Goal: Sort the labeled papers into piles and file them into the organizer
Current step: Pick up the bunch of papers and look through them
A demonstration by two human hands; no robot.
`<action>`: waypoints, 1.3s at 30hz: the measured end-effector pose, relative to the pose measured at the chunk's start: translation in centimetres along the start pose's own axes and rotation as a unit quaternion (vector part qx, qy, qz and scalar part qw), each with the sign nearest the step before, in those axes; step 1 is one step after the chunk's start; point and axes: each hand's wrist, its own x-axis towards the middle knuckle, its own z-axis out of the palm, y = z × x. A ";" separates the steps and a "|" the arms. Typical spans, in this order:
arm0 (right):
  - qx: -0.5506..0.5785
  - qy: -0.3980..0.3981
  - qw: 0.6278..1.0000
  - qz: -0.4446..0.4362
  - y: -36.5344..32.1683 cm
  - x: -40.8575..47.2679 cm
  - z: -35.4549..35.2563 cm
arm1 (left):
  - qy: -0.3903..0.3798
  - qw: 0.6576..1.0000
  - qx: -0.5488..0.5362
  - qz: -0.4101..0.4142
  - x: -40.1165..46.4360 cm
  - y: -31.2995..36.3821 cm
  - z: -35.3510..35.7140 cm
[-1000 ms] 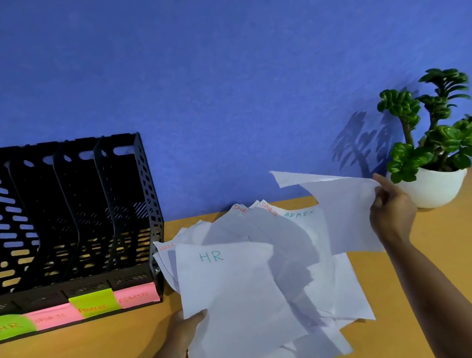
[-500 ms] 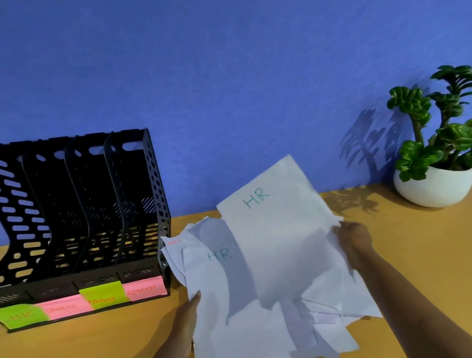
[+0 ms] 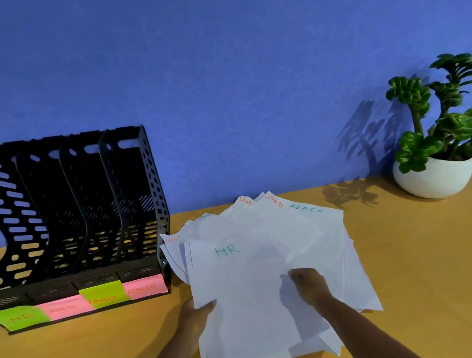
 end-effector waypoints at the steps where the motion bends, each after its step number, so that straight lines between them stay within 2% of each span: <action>1: -0.010 0.020 1.000 -0.005 0.2 0.1 -0.4 | 0.008 1.000 0.008 0.001 0.0 0.0 0.1; 4: -0.044 0.175 0.983 0.031 2.3 0.8 -2.5 | 0.025 0.999 0.021 -0.001 0.4 0.0 0.2; 6: -0.036 0.255 0.960 0.109 4.2 1.1 -4.2 | 0.035 0.999 0.032 -0.003 0.6 -0.1 0.2; 8: -0.027 0.249 0.947 0.202 6.1 1.6 -5.8 | 0.044 0.998 0.043 -0.009 0.9 -0.1 0.2; 10: -0.034 0.200 0.953 0.227 7.4 2.3 -6.7 | 0.050 0.997 0.050 -0.014 1.0 -0.1 0.3; 13: -0.019 0.187 0.968 0.168 7.4 2.6 -7.1 | 0.053 0.997 0.051 -0.013 0.9 0.0 0.5; 17: 0.009 0.224 0.968 0.112 5.9 2.7 -7.3 | 0.040 0.999 0.029 0.018 0.8 0.1 0.6; 23: -0.066 0.362 0.930 0.017 3.6 2.0 -8.4 | 0.116 0.986 0.058 0.101 -0.2 1.0 1.7; 26: -0.027 0.409 0.911 -0.039 2.2 1.5 -9.9 | 0.117 0.986 0.046 0.107 -0.2 1.7 2.2; 30: 0.065 0.439 0.895 -0.035 0.7 1.0 -11.9 | 0.086 0.991 0.052 0.091 0.4 1.6 2.4; 39: 0.181 0.456 0.871 -0.029 -1.3 -0.2 -15.1 | 0.050 0.996 0.048 0.063 1.1 1.2 2.6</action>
